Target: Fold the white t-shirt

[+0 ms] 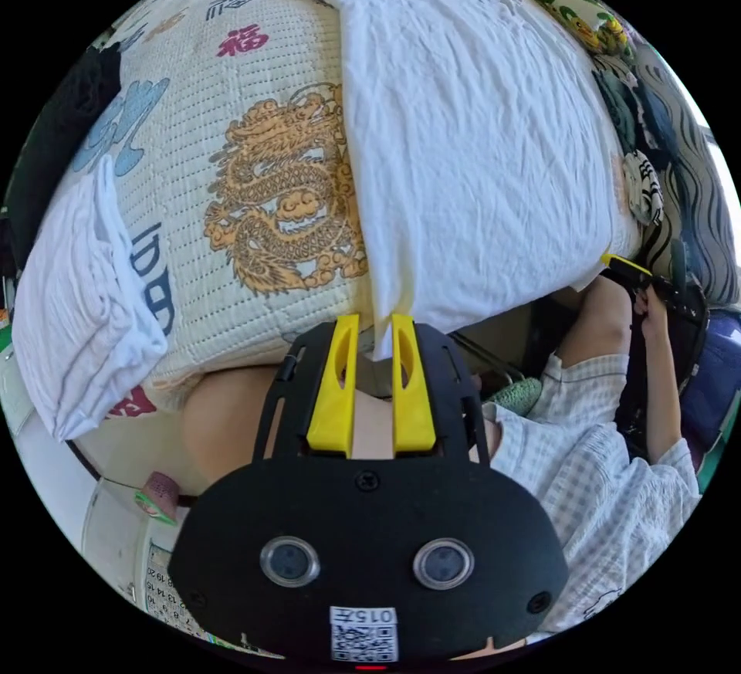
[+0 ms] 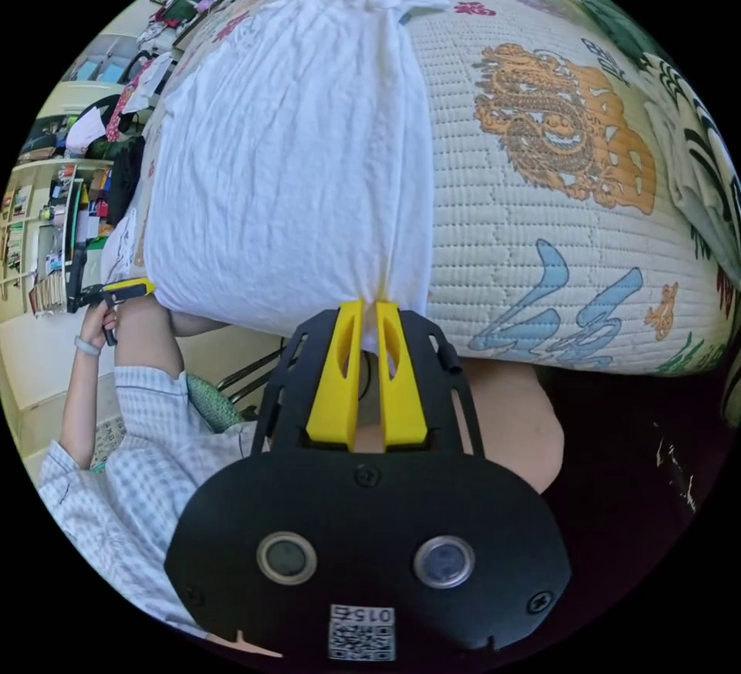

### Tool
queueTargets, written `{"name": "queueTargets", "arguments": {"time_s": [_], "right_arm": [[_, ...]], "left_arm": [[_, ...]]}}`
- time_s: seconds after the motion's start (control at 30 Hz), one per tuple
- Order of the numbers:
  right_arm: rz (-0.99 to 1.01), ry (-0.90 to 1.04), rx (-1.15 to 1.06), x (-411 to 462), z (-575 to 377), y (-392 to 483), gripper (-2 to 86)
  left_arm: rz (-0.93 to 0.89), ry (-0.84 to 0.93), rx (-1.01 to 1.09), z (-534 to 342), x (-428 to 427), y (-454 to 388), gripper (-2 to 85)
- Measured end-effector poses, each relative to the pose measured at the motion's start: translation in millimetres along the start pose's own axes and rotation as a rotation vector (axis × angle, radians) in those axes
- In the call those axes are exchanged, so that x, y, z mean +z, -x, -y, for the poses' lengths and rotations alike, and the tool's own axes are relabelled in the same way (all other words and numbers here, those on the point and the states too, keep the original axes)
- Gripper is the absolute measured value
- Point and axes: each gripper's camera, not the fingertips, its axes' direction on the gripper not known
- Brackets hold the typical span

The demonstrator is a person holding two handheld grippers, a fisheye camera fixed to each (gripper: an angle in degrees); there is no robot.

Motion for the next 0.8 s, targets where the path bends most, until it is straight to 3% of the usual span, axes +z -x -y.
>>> {"name": "queueTargets", "arguments": {"time_s": [0.13, 0.3, 0.5, 0.8], "right_arm": [[0.022, 0.028, -0.024, -9.0, 16.3, 9.6, 2.6], [-0.098, -0.062, -0.092, -53.1, 31.5, 35.3, 2.5], [-0.048, -0.19, -0.365, -109.4, 119.0, 138.8, 4.2], [0.056, -0.183, -0.7, -113.2, 295.8, 328.9, 5.9]], "left_arm": [[-0.094, -0.042, -0.012, -14.7, -0.6, 13.9, 7.3], [-0.189, -0.388, -0.109, -27.7, -39.2, 47.1, 7.4], [-0.204, -0.707, -0.186, 26.9, -57.8, 64.7, 6.3], [-0.306, -0.764, -0.244, 124.3, -13.2, 77.2, 8.2]]}}
